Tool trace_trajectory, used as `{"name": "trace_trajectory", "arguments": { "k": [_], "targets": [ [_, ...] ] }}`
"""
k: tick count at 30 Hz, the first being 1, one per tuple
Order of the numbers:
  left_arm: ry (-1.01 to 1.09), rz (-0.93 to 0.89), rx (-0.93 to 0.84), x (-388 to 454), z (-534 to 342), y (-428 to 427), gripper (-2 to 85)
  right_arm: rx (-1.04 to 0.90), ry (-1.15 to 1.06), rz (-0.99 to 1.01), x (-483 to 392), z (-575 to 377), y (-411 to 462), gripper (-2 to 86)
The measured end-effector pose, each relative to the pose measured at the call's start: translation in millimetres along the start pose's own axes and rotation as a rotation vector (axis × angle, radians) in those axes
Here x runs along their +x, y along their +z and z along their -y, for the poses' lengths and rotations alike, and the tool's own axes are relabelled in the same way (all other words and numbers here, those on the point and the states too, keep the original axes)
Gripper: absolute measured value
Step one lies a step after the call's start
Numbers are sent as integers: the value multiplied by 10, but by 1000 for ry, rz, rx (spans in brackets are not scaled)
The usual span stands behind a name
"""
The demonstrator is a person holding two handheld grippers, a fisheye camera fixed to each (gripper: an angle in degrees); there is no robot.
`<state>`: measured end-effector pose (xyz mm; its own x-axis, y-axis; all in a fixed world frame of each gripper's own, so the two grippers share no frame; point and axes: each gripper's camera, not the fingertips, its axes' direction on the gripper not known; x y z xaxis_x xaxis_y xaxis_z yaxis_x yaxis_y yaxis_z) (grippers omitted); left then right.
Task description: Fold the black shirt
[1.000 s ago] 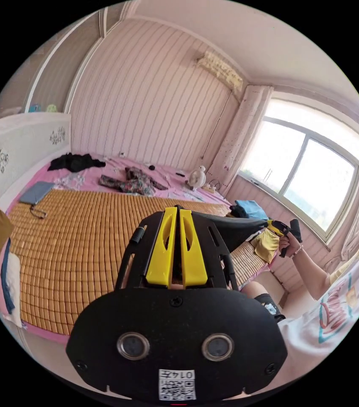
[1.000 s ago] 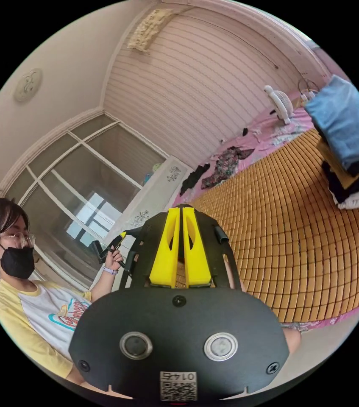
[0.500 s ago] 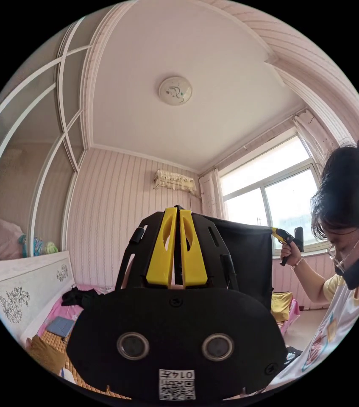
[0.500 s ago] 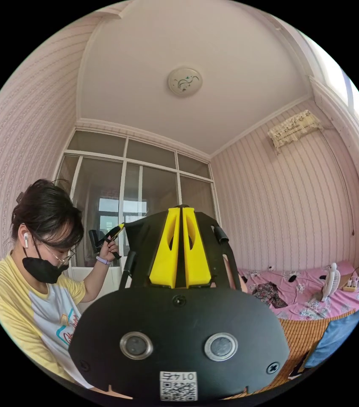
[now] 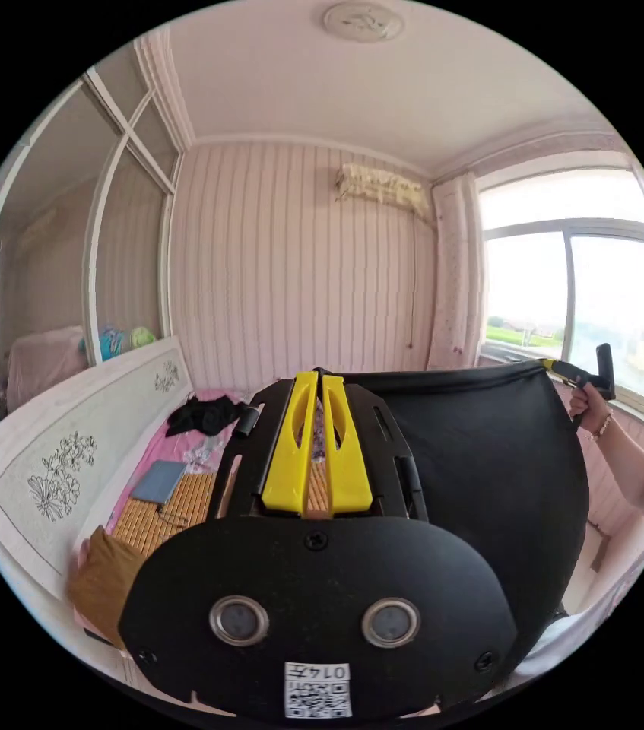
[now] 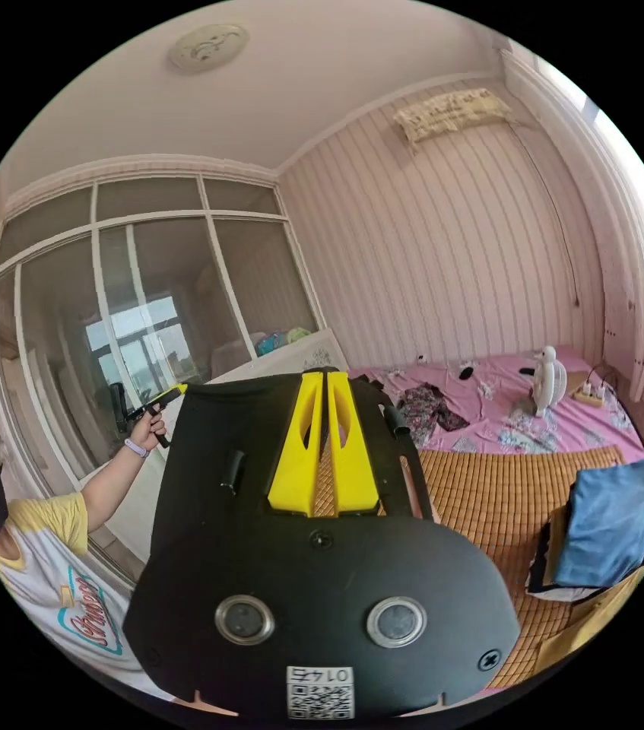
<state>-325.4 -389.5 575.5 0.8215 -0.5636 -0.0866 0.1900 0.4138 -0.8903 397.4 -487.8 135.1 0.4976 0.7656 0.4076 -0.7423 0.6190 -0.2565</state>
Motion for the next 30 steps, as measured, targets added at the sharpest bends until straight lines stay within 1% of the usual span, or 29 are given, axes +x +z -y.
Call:
{"name": "trace_trajectory", "arguments": {
  "k": [1, 2, 3, 5, 6, 7, 9, 10, 11, 13, 15, 16, 17, 18, 19, 21, 22, 23, 25, 27, 28, 30],
  "targets": [
    [-4, 26, -44, 3, -23, 170, -7, -65, 108, 0, 230, 24, 247, 6],
    [-9, 64, -97, 32, -25, 437, -7, -95, 140, -3, 316, 65, 353, 6],
    [-4, 80, -100, 83, 52, 602, -7, -105, 183, -19, 426, 200, 484, 6],
    [6, 99, -49, 163, 286, 693, -7, 9, 179, -11, 450, 513, 475, 6],
    [2, 109, 21, 201, 471, 667, -7, 164, 153, 19, 400, 711, 345, 6],
    [-2, 103, 62, 213, 556, 635, -7, 340, 134, 96, 358, 822, 195, 6],
    [20, 58, 225, 265, 763, 491, -7, 502, 113, 235, 353, 871, 88, 6],
    [33, 57, 242, 281, 780, 476, -7, 515, 84, 278, 368, 875, 84, 6],
    [59, 55, 242, 304, 773, 481, -7, 503, 62, 283, 379, 865, 94, 6],
    [105, 49, 220, 311, 622, 578, -7, 402, -19, 241, 496, 683, 197, 6],
    [147, 42, 133, 254, 223, 907, -7, 318, -12, 206, 710, 400, 323, 6],
    [152, 48, 94, 230, 106, 1026, -7, 260, 35, 183, 912, 157, 427, 6],
    [155, 59, 5, 171, -142, 1282, -7, 228, 68, 174, 1024, 22, 485, 6],
    [128, 57, -84, 87, -406, 1524, -7, 158, 143, 159, 1262, -268, 612, 6],
    [106, 47, -120, 38, -543, 1633, -7, 82, 231, 134, 1501, -581, 745, 6],
    [-8, -48, -241, -170, -1127, 2027, -6, -12, 340, 96, 1819, -1058, 914, 6],
    [-38, -75, -269, -217, -1283, 2121, -6, -62, 407, 74, 2004, -1362, 1001, 6],
    [-90, -112, -328, -297, -1591, 2298, -6, -84, 440, 63, 2090, -1507, 1037, 6],
    [-143, -137, -434, -372, -2028, 2548, -5, -175, 600, 56, 2405, -2035, 1165, 6],
    [-222, -163, -566, -439, -2544, 2809, -4, -219, 684, 95, 2565, -2338, 1218, 7],
    [-238, -172, -597, -452, -2653, 2861, -4, -245, 703, 108, 2627, -2483, 1236, 7],
    [-289, -188, -697, -499, -3039, 3025, 1, -314, 713, 77, 2694, -2633, 1251, 8]
  ]
}}
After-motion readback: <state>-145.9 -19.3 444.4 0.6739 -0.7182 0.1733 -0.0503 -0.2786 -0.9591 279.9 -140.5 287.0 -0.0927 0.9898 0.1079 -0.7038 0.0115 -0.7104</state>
